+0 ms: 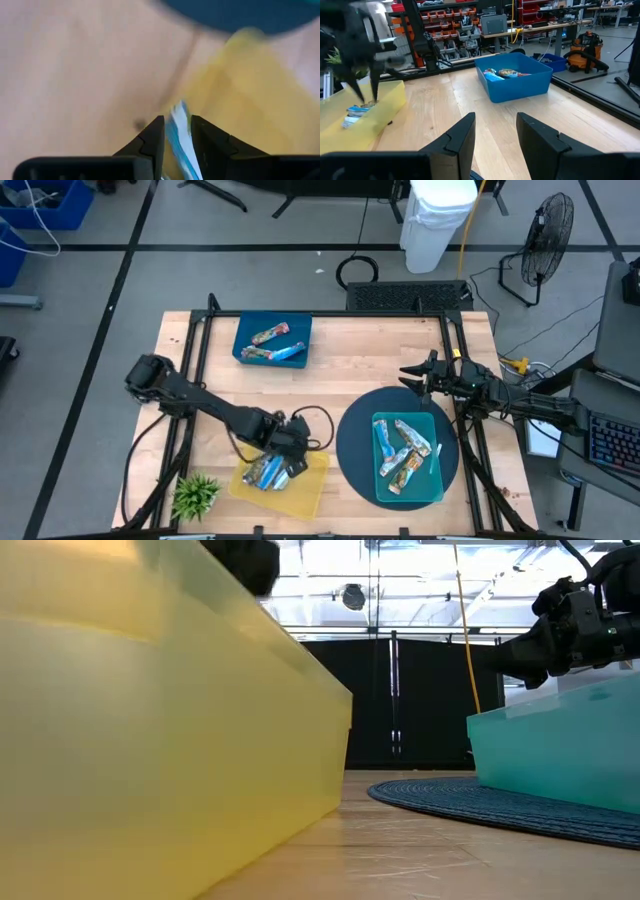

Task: Pick and place Granola Bars by type
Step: Return to Home Position

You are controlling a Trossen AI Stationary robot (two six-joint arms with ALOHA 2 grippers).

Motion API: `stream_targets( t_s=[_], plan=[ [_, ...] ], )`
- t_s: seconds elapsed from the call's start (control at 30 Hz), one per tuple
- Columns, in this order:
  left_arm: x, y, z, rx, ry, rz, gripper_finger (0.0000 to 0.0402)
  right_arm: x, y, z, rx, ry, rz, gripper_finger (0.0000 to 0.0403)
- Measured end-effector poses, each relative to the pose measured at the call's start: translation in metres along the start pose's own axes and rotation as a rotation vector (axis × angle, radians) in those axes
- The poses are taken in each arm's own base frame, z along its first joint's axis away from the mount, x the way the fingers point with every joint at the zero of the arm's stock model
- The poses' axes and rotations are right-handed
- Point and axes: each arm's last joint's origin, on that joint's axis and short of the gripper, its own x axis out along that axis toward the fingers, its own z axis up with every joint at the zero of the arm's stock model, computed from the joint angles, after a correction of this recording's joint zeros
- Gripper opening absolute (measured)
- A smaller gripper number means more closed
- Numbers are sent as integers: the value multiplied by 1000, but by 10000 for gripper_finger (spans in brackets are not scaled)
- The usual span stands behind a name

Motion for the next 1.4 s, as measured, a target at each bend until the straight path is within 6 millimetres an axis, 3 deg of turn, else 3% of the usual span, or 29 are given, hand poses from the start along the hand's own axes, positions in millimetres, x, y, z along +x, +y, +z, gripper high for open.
stream_targets(
  t_s=[0.2, 0.3, 0.37, 0.53, 0.67, 0.83, 0.97, 1.17, 1.4],
  plan=[
    [-42, -7, 4, 321, -434, 130, 101, 0, 0, 0, 0, 0, 0, 135],
    [-46, 1, 5, 450, -506, -32, 101, 0, 0, 0, 0, -1, 0, 134],
    [-43, 19, 4, 497, -557, -115, 101, 0, 0, 0, 0, 1, 0, 134],
    [-32, 81, -7, 427, -618, -199, 102, 0, 0, -1, 0, 7, -1, 134],
    [-45, 118, -22, 355, -706, -222, 102, 0, 0, 0, 0, 6, -1, 135],
    [-72, 142, -48, 365, -842, -264, 102, 1, 0, -1, 0, 7, -1, 135],
    [-83, 159, -72, 412, -937, -278, 102, 1, 0, -1, 0, 8, -1, 134],
    [-81, 180, -100, 402, -1026, -292, 102, 1, 0, -1, 0, 11, -1, 134],
    [-70, 192, -117, 391, -1064, -301, 102, 1, 0, -1, 0, 10, -1, 134]
  ],
)
